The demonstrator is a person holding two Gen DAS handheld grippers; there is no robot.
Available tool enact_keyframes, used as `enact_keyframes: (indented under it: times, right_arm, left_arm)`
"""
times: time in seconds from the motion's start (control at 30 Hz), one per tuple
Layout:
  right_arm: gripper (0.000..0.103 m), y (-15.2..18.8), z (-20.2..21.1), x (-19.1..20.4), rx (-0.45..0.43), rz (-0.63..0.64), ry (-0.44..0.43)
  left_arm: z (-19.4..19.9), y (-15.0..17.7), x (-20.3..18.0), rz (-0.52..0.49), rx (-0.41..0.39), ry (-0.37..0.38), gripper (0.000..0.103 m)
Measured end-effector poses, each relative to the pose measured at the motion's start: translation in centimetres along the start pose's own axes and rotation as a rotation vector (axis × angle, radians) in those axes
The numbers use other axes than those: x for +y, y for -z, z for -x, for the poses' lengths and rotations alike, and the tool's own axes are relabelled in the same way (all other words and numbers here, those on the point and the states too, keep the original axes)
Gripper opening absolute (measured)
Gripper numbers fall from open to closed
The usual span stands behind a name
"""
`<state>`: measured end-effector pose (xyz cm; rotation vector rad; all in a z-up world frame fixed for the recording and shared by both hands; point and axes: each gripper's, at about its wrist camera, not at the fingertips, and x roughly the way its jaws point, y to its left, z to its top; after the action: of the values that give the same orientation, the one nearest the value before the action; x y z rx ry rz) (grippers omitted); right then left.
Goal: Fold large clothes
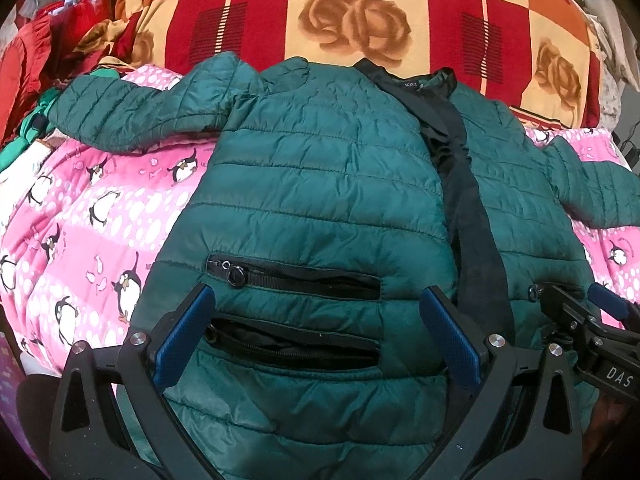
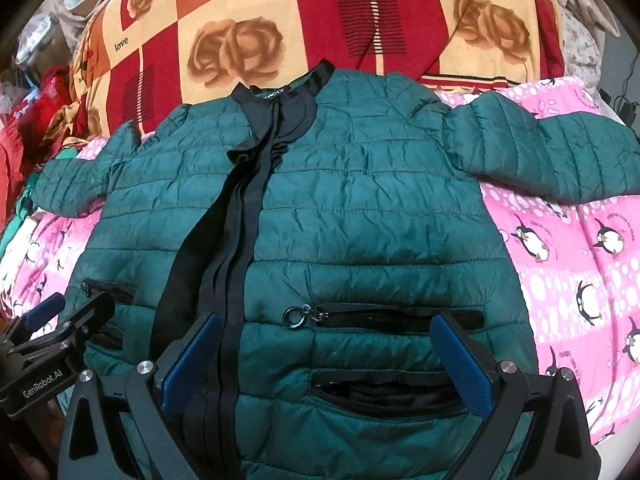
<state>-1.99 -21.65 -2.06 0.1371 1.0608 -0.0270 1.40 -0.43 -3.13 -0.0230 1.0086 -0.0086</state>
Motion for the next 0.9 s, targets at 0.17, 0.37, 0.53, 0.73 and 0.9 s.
enact_keyframes:
  times: [0.17, 0.37, 0.53, 0.73, 0.9]
  right_arm:
    - [0.103, -0.01, -0.17, -0.04, -0.002, 0.004, 0.004]
    - [0.103, 0.02, -0.24, -0.03, -0.007, 0.007, 0.005]
    - [0.103, -0.02, -0.24, 0.0, -0.009, 0.004, 0.002]
    - [0.103, 0.01, -0.18, -0.01, -0.01, 0.007, 0.008]
    - [0.103, 0.02, -0.04, -0.04, -0.01, 0.019, 0.028]
  left_arm:
    - [0.01, -0.06, 0.01, 0.003, 0.003, 0.003, 0.102]
    - [0.03, -0.07, 0.02, 0.003, -0.001, 0.005, 0.102]
    - [0.05, -0.1, 0.06, 0.004, 0.001, 0.004, 0.102]
    - [0.04, -0.11, 0.07, 0.006, 0.002, 0.003, 0.102]
    - [0.02, -0.03, -0.19, 0.007, 0.017, 0.001, 0.102]
